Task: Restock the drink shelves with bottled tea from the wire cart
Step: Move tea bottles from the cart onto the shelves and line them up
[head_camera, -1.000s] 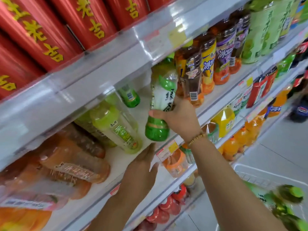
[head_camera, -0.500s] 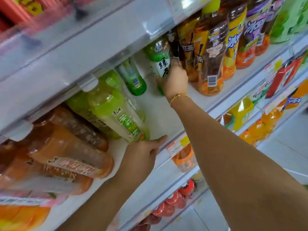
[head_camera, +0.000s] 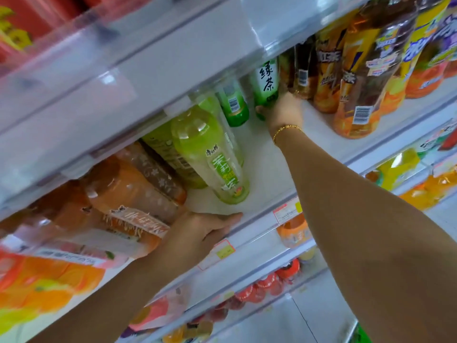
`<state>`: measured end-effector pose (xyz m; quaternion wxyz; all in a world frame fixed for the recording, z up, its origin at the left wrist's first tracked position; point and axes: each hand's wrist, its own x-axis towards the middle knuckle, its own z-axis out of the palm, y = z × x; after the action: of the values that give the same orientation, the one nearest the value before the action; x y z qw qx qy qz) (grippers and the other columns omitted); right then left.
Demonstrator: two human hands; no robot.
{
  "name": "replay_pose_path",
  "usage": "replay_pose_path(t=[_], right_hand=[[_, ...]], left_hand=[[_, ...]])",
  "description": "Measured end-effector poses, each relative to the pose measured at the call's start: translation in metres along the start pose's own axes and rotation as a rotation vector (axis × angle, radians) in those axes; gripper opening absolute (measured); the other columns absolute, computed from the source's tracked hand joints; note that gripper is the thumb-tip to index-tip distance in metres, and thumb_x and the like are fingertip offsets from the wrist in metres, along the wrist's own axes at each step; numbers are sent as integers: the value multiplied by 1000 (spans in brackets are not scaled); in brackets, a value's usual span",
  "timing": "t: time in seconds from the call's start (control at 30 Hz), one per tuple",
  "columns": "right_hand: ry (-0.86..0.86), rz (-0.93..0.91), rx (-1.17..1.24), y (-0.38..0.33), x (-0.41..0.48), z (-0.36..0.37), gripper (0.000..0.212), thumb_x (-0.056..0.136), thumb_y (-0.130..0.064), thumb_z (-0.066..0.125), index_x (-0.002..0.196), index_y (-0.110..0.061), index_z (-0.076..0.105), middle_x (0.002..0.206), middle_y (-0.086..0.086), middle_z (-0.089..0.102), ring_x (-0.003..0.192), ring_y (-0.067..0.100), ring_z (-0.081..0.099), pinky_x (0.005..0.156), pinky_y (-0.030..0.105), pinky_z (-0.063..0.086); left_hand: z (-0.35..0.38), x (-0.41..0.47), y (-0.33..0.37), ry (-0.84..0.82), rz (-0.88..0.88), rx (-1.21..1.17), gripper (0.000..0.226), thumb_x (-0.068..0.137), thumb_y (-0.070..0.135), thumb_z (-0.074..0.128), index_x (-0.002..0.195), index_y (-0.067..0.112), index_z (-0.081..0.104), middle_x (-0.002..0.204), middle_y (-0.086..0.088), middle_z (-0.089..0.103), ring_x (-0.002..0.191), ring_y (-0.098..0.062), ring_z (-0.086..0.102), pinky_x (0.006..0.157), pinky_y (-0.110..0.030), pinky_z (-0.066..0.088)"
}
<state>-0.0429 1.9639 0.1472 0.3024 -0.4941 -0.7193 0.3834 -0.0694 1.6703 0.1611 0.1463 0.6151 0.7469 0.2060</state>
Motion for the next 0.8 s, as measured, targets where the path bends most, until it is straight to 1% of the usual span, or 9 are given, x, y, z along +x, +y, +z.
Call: replay_pose_path(t=[0.1, 0.13, 0.23, 0.3, 0.4, 0.47, 0.57, 0.7, 0.8], right_hand=[[-48, 3, -12, -7, 13, 11, 62, 79, -32, 70, 131, -12, 43, 133, 11, 50, 121, 30, 48, 101, 39, 42], [-49, -1, -13, -9, 17, 14, 61, 79, -32, 69, 131, -12, 44, 133, 11, 50, 122, 30, 47, 102, 39, 41], [-28, 28, 36, -10, 25, 20, 58, 78, -32, 71, 127, -12, 48, 131, 11, 51, 119, 28, 50, 100, 36, 42], [15, 86, 121, -9, 25, 19, 64, 77, -29, 73, 130, -8, 45, 133, 13, 48, 121, 27, 49, 98, 33, 41], [186, 34, 233, -9, 5, 17, 62, 79, -23, 71, 126, -2, 37, 130, 18, 47, 118, 31, 49, 93, 34, 40], [128, -100, 178, -11, -10, 23, 58, 79, -33, 71, 120, -4, 45, 121, 14, 55, 109, 28, 54, 85, 32, 42], [-40, -191, 82, -15, -16, 36, 67, 72, -45, 74, 123, -10, 48, 121, 10, 56, 107, 26, 55, 85, 34, 45], [8, -227, -16, -19, -15, 50, 73, 68, -51, 75, 120, -10, 45, 121, 13, 53, 105, 31, 56, 79, 39, 47], [8, -227, -16, -16, -12, 52, 69, 69, -49, 74, 117, -8, 45, 117, 13, 55, 102, 32, 58, 77, 37, 46]], left_hand=[[1, 3, 3, 12, -120, -105, 38, 86, 25, 63, 109, 56, 56, 99, 37, 61, 97, 4, 64, 88, -18, 52], [3, 3, 2, 14, -151, -114, 40, 87, 19, 65, 106, 53, 61, 97, 37, 60, 96, 5, 63, 86, -16, 51], [4, 5, 1, 12, -165, -144, 30, 87, 8, 65, 108, 29, 69, 97, 38, 59, 96, 22, 55, 86, -1, 39], [4, 5, -1, 3, -169, -152, 28, 87, 7, 64, 108, 24, 71, 102, 30, 63, 96, 21, 55, 87, 0, 38], [3, 7, -3, -35, -218, -193, 28, 87, 9, 65, 106, 29, 72, 102, 21, 68, 98, 7, 64, 88, -9, 46], [3, 7, -5, -38, -246, -217, 30, 87, 10, 65, 102, 36, 71, 100, 22, 70, 96, 1, 67, 87, -15, 50], [4, 6, -4, -32, -257, -226, 32, 87, 7, 63, 95, 38, 70, 95, 30, 67, 95, 8, 64, 84, -8, 46], [5, 7, -2, -41, -266, -262, 28, 88, 4, 61, 101, 27, 72, 95, 34, 65, 98, 13, 61, 88, -4, 42], [5, 6, -2, -48, -256, -267, 29, 88, 4, 61, 99, 29, 71, 98, 29, 66, 100, 12, 61, 91, -7, 42]])
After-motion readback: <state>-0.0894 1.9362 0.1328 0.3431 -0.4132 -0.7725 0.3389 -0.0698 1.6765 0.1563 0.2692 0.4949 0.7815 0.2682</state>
